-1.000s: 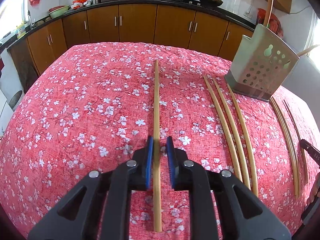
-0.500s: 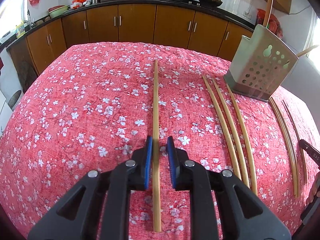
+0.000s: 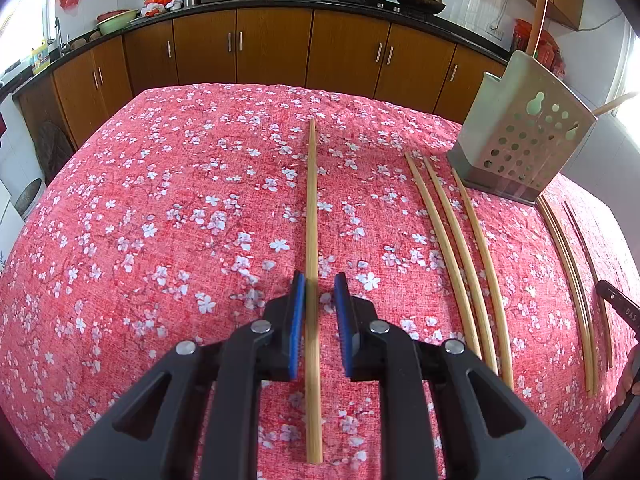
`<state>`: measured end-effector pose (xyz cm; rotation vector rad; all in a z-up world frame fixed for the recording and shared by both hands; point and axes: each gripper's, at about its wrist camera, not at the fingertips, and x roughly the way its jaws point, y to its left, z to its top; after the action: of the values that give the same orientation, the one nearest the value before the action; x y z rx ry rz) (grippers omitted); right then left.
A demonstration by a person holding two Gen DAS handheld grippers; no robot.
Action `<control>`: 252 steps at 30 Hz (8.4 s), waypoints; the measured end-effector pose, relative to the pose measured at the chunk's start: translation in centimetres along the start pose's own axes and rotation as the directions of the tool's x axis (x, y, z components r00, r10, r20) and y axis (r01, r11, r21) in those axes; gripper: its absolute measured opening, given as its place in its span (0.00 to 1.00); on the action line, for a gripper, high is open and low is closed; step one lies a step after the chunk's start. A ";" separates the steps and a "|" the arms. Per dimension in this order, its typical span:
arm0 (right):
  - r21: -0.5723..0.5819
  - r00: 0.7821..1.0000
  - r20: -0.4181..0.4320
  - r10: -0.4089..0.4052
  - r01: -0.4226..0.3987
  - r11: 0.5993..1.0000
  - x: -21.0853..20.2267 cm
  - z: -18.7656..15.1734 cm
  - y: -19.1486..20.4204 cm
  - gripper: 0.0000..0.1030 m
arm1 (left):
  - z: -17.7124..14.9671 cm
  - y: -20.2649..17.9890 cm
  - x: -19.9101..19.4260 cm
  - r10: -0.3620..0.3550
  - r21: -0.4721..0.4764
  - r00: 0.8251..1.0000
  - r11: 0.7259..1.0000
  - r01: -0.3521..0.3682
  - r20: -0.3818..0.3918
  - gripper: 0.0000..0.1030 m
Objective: Organize utensils
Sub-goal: 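Lower the left tool onto another chopstick and close it while the right tool grasps one, then lift the left tool's chopstick over the holder while the right tool carries its own, then open the left tool over the holder while the right tool drops its chopstick in, then lower the left tool onto a third chopstick and close it while the right tool grasps one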
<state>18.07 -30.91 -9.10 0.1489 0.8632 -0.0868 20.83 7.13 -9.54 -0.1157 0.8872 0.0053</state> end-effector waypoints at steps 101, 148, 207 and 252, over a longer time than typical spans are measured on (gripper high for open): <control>-0.076 0.643 0.713 0.280 -0.326 0.942 -22.6 11.8 3.9 0.07 | 13.1 -8.5 -23.6 -0.303 0.191 0.706 0.953 0.235 0.640 0.07; -0.032 0.973 -0.067 0.219 -0.222 0.975 -2.0 -1.5 3.5 0.18 | 0.3 -1.7 -7.0 -0.095 0.046 0.980 0.995 0.088 0.173 0.34; -0.030 1.000 -0.004 0.023 -0.023 0.999 0.2 0.5 -0.3 0.09 | -0.1 1.0 0.5 -0.030 -0.006 0.999 1.000 0.030 0.011 0.10; -0.026 1.000 -0.005 0.024 -0.024 0.999 -0.1 0.0 0.0 0.09 | -0.6 0.2 -0.1 -0.005 0.034 1.000 0.999 0.005 0.006 0.10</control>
<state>18.02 -30.87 -9.05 0.1351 0.8665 -0.0525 20.32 7.31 -9.84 -0.0864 0.8806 -0.0141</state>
